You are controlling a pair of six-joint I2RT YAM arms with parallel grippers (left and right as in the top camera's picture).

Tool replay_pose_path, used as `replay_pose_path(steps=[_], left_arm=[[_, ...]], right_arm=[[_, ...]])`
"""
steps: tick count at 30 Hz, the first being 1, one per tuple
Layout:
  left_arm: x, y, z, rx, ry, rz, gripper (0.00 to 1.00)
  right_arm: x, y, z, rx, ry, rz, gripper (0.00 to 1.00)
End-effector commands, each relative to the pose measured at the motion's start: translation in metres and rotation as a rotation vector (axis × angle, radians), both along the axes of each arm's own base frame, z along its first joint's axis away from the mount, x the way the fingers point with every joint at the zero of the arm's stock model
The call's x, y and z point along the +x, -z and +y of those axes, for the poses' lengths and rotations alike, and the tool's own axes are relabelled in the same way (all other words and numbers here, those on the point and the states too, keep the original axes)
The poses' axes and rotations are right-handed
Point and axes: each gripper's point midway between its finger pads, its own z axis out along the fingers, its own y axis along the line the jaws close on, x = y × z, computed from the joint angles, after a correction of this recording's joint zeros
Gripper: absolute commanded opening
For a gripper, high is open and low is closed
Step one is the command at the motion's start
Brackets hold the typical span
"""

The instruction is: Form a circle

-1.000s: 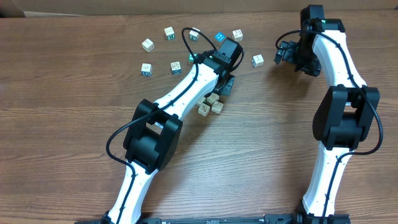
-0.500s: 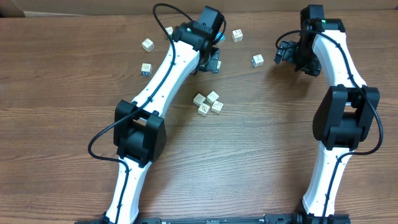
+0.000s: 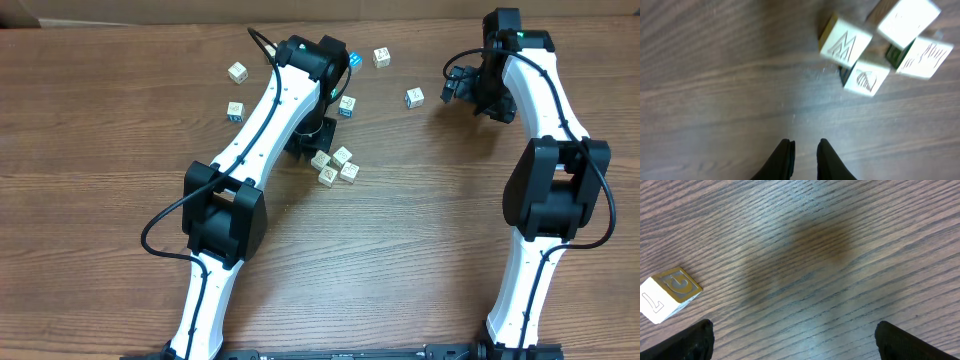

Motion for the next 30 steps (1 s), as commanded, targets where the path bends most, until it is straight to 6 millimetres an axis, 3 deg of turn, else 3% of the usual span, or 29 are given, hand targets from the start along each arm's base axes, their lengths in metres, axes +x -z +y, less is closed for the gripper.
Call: replay_pose_path(steps=[1, 11, 22, 25, 30], left_arm=[[-0.013, -0.004, 0.004, 0.009, 0.027, 0.060, 0.15], [-0.019, -0.010, 0.003, -0.006, 0.031, 0.066, 0.17], [-0.054, -0.048, 0.021, -0.005, -0.005, 0.036, 0.18], [-0.060, -0.046, 0.019, 0.002, -0.010, 0.042, 0.19], [-0.060, -0.024, 0.007, -0.002, 0.017, 0.036, 0.22]], right_arm=[[0.007, -0.019, -0.001, -0.004, 0.005, -0.049, 1.00], [0.007, -0.019, -0.001, -0.004, 0.005, -0.049, 1.00], [0.007, -0.019, -0.001, -0.004, 0.004, -0.049, 1.00], [0.007, -0.019, -0.001, -0.004, 0.005, -0.049, 1.00], [0.007, -0.019, -0.001, -0.004, 0.005, -0.049, 1.00]])
